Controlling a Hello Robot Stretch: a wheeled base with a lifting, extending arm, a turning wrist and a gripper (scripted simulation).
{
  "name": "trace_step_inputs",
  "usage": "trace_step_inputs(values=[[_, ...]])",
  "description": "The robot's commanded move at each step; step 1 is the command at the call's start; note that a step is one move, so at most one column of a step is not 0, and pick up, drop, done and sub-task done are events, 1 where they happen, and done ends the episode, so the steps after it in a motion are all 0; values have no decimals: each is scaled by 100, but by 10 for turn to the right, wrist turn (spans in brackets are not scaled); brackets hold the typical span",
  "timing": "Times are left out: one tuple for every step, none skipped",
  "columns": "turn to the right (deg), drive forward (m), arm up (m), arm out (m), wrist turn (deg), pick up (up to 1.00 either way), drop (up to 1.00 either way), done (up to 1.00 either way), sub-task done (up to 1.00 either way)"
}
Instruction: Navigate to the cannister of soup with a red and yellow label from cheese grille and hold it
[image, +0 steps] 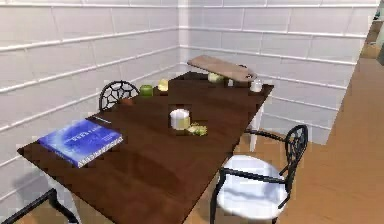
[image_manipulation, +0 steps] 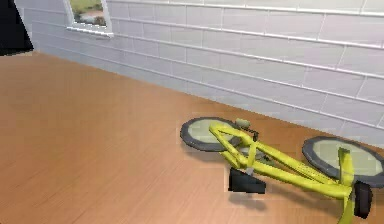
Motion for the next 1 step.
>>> trace_step_inputs(values=[[210,0,0,0,0,0,0,0,0]])
